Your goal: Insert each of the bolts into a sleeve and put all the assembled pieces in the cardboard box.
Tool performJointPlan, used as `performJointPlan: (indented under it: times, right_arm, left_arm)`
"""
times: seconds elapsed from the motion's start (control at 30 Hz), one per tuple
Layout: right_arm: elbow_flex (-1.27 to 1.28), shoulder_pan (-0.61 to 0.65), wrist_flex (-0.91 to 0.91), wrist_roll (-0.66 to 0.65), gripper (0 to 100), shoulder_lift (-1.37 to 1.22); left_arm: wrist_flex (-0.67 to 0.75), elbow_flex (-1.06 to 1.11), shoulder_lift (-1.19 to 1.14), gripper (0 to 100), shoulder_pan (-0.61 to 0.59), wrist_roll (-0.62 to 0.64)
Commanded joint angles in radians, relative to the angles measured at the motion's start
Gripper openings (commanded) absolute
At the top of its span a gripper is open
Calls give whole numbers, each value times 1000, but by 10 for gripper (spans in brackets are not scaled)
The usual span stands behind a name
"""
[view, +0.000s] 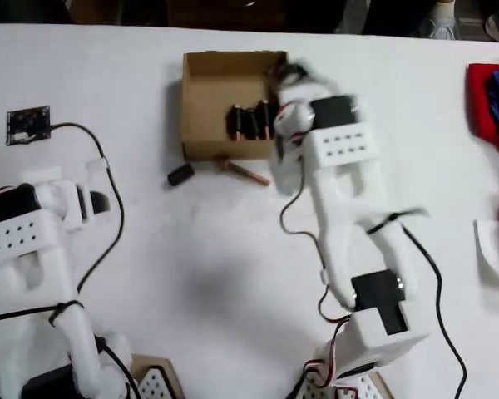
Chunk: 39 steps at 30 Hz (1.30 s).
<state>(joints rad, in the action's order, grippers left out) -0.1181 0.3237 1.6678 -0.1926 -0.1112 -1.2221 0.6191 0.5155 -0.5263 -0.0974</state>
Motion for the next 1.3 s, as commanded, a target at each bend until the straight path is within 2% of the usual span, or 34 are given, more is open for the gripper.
performJointPlan:
  times: [0.0, 0.3, 0.53, 0.73, 0.87, 0.97, 1.03, 1.17, 1.27]
  right_arm:
    - [51, 58, -70, -21, 169, -30]
    - [-35, 251, -196, 61, 173, -162]
    - [-132, 269, -302, 222, 173, -328]
    - [-285, 236, -305, 222, 173, -458]
    - [-404, 294, -271, 229, 173, -498]
    - [-514, 341, -295, 245, 173, -530]
    - [-583, 366, -317, 341, 173, -564]
    - [-712, 395, -323, 618, 173, -651]
    - [-807, 403, -343, 756, 173, -743]
  left_arm:
    - [-12, -51, 11, 279, -71, -72]
    - [5, -51, 11, 279, -242, -110]
    - [5, -51, 11, 279, -288, -110]
    - [5, -51, 11, 279, -311, -110]
    - [5, -51, 11, 279, -318, -110]
    - [-2, -51, 11, 279, -374, -110]
    - [-2, -50, 11, 279, -420, -110]
    - [-3, -51, 11, 279, -477, -110]
    - [-3, -51, 11, 279, -520, -110]
